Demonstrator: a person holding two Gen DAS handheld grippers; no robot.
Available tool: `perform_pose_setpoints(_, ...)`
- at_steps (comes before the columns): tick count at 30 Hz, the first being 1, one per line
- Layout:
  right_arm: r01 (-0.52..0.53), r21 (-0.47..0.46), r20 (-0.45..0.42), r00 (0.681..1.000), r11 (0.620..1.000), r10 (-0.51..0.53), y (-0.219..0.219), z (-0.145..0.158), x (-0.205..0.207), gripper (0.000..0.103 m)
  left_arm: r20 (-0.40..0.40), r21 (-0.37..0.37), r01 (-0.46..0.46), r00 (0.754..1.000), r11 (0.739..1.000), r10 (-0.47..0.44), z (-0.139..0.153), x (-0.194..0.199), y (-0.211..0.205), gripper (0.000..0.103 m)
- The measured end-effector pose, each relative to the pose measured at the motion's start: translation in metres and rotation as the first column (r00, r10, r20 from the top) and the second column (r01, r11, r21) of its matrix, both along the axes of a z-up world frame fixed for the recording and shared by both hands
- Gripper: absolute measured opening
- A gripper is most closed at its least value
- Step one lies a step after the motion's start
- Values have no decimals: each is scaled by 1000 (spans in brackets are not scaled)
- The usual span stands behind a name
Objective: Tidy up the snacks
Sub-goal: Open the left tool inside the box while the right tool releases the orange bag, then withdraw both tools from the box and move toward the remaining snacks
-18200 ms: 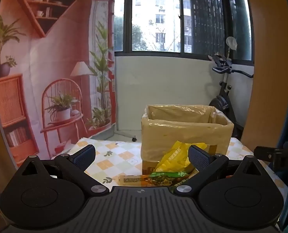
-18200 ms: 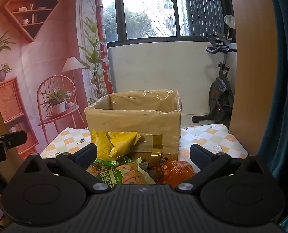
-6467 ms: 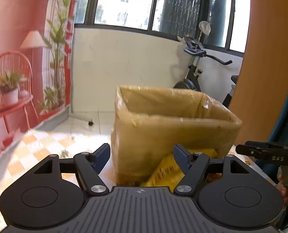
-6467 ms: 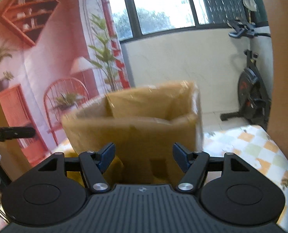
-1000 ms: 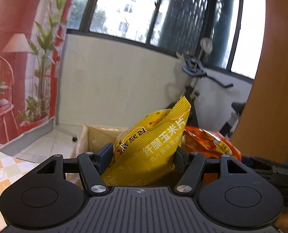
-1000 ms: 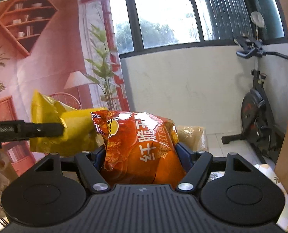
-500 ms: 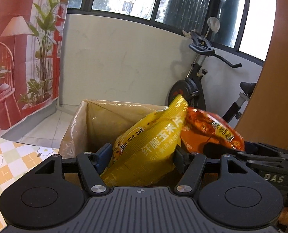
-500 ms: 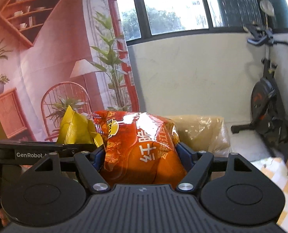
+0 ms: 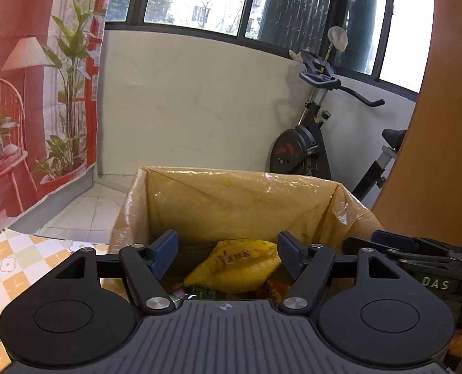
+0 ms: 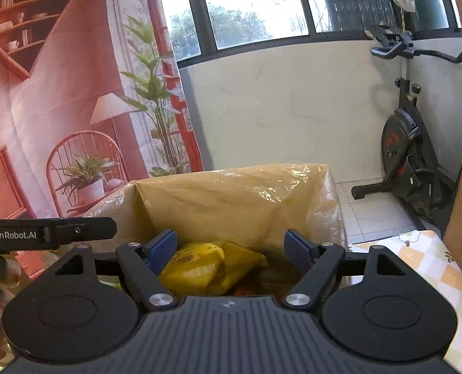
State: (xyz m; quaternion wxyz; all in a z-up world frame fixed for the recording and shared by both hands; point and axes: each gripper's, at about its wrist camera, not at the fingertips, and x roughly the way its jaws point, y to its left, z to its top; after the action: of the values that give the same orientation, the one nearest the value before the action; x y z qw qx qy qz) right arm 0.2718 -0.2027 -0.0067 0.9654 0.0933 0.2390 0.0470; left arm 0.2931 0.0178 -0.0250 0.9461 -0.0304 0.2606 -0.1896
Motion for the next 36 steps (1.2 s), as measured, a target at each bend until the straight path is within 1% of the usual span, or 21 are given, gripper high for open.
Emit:
perform_pose_setpoints(6,6,21,55,998,1000,-7,-2,6,-36,79,31,21,-4,1000,1000,3,12,-22,13,73)
perform_pose_setpoints(12,11,43,74,997,999,-14,1,10,-71,79,38,14,-10,999,1000,10,20,-47,35,73)
perform_pose_setpoints(15,4,60,77,997,998,-8,3,13,-86,79,32,25,-11,999,1000,10,18,-59,45,73)
perform_pose_setpoints(19,-16,59,76,997,998,11,10,10,-104,79,11,37,-28,1000,999,28,9,-76,56,73)
perform_pose_setpoints(24,-18,42,25,1000,999,17,15,-7,-118,79,-17,23,-59,998,998,60,-15,-90,63,75)
perform_pose_setpoints(28,-32,-2,-55,998,999,32,25,-31,-122,79,-100,-27,-92,991,995,88,-47,-92,63,75)
perform_pose_setpoints(30,-40,2,-95,995,999,40,27,-43,-126,79,-130,-37,-106,986,994,100,-60,-95,59,75)
perform_pose_setpoints(33,-58,9,-157,986,998,59,28,-60,-134,79,-152,-21,-113,982,993,109,-76,-102,54,75)
perform_pose_setpoints(36,-80,-10,-231,970,997,75,28,-73,-141,79,-158,10,-131,979,991,131,-84,-107,51,75)
